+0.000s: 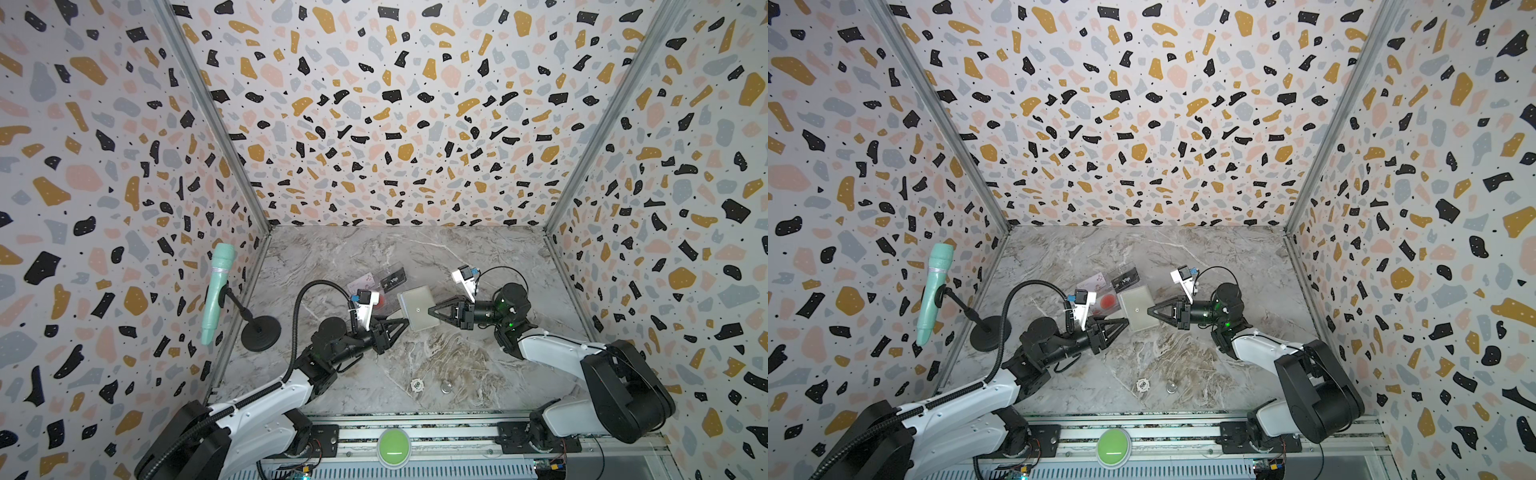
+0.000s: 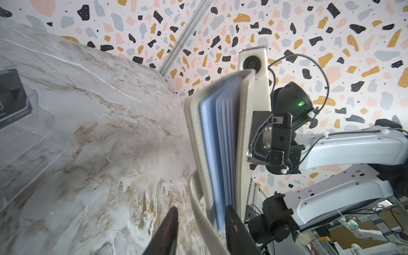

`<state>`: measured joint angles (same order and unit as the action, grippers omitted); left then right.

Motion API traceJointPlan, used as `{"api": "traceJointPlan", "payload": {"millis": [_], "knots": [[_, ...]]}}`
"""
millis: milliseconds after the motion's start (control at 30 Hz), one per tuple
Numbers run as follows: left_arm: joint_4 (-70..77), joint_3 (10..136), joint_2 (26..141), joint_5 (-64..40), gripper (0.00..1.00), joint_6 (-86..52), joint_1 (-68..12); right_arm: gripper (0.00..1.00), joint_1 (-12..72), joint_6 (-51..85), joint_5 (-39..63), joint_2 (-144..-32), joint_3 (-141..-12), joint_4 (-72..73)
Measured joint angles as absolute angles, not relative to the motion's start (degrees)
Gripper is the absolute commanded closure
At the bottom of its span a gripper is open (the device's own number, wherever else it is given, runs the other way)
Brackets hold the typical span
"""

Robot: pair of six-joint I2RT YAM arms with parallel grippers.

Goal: Take the credit cards out of the card holder
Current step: Open the button on the card holder.

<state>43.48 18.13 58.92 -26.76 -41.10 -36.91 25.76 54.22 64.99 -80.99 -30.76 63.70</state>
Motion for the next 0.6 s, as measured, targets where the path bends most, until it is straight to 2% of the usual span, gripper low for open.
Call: {"api": "traceJointPlan", "payload": {"millis": [200, 333, 600], "knots": [[47.90, 17.93, 59.88, -28.25, 0.74, -42.74, -36.91, 0.93, 25.76, 57.91, 65.54, -82.26, -29.95, 68.31], [49.04, 17.45, 59.88, -28.58, 0.84, -43.18, -36.80, 0.93, 25.71, 59.02, 66.17, -82.26, -29.93, 70.02], [50.35, 17.45, 60.38, -29.34, 0.84, -44.31, -36.71, 0.93, 25.69, 61.91, 67.02, -84.01, -29.93, 74.63]]}}
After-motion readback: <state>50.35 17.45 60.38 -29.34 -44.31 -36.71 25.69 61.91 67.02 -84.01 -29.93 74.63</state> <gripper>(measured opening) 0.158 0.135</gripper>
